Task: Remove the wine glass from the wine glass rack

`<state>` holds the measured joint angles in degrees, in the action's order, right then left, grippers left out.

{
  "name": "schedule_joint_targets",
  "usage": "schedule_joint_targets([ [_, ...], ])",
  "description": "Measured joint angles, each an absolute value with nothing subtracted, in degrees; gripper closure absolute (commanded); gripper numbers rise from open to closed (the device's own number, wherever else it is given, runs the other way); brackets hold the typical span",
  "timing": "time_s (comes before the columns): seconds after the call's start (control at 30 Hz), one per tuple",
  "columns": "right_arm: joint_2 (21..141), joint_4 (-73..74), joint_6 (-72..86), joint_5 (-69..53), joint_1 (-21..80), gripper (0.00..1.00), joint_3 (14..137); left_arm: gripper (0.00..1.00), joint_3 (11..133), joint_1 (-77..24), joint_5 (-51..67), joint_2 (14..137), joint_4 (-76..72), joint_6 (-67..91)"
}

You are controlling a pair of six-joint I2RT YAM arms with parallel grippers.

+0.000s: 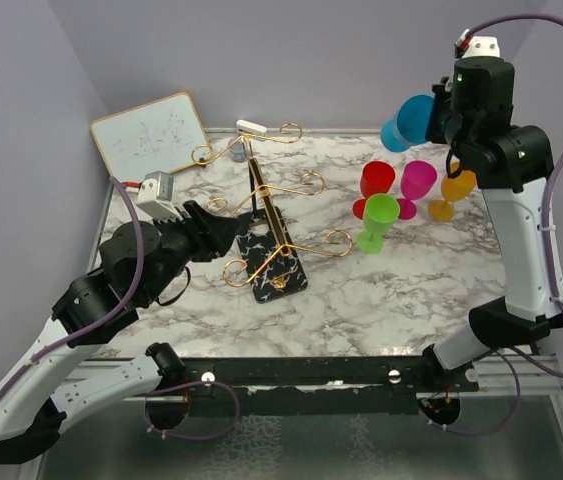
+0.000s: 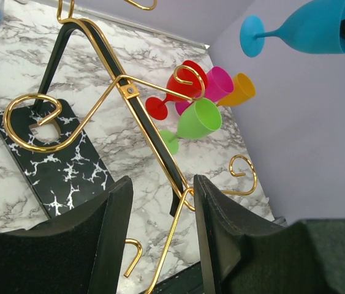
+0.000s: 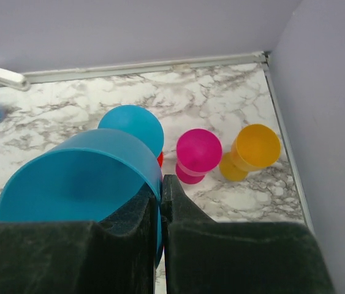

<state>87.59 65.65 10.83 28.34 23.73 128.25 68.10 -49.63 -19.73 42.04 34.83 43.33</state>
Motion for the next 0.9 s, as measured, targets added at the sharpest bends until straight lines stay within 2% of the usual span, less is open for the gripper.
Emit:
schedule_joint_targets([
  [0.17, 89.12, 66.30, 12.38, 23.99, 12.99, 0.99, 123.37, 0.53, 68.14, -49.63, -20.25, 42.04, 35.83, 42.30],
  [0.43, 75.94, 64.77, 13.43, 17.69, -1.76, 0.96, 99.42, 0.53, 69.54, -49.63, -20.75, 42.06, 36.77, 39.77],
  [0.63, 68.86, 62.33, 13.87, 14.76, -2.74, 0.97, 86.24, 0.54, 69.87, -49.63, -20.82, 42.22, 37.21, 38.37],
  [0.9, 71.11, 56.51, 15.18, 11.07, -2.74, 0.97, 74.08, 0.54, 69.12, -49.63, -21.06, 40.69, 38.33, 37.98],
])
